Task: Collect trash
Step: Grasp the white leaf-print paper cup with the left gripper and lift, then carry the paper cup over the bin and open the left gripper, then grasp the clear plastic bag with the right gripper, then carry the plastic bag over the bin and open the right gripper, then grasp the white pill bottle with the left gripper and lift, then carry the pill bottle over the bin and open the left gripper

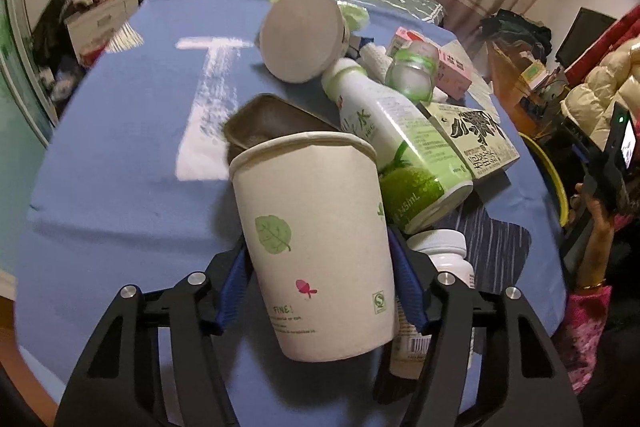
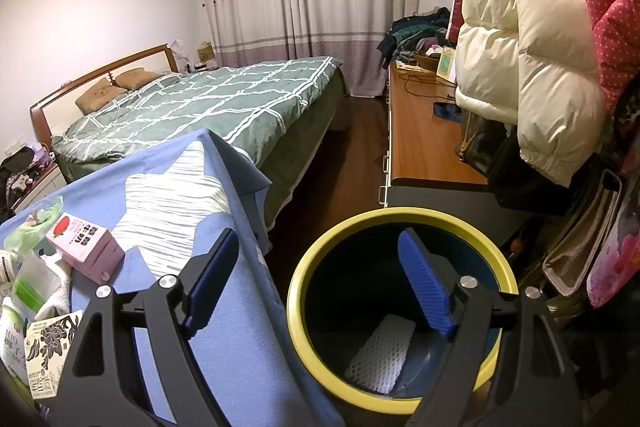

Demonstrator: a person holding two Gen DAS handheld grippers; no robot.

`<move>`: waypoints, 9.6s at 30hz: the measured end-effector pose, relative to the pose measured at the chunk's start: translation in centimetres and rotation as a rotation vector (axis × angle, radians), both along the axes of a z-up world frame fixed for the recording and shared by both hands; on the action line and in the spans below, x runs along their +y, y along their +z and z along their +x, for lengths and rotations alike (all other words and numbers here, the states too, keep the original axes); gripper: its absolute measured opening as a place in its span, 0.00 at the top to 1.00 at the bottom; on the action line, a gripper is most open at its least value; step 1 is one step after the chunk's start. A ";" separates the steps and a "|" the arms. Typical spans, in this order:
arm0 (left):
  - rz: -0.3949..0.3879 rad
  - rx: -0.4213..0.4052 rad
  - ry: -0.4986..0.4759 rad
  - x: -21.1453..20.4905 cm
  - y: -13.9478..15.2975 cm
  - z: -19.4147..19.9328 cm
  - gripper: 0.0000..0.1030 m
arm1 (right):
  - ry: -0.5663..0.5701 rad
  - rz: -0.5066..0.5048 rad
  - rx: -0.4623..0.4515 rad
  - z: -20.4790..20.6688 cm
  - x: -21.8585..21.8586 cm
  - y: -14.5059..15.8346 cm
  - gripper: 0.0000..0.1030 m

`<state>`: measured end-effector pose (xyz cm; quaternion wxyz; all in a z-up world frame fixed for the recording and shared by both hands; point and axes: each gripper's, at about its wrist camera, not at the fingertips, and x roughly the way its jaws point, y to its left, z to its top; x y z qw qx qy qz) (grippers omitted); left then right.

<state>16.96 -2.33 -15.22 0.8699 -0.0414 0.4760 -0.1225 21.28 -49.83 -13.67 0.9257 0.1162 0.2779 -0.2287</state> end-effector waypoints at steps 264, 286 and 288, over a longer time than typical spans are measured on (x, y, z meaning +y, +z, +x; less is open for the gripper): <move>0.055 -0.196 -0.366 -13.5 3.9 -5.2 0.55 | 0.122 0.075 -0.004 -5.3 -2.8 1.2 0.66; 0.042 -0.093 -0.683 -43.2 0.7 5.4 0.55 | -0.067 0.062 0.015 -14.6 -13.1 0.6 0.58; 0.057 -0.083 -0.685 -45.1 -0.2 6.0 0.55 | -0.077 0.069 0.019 -14.9 -13.6 0.3 0.58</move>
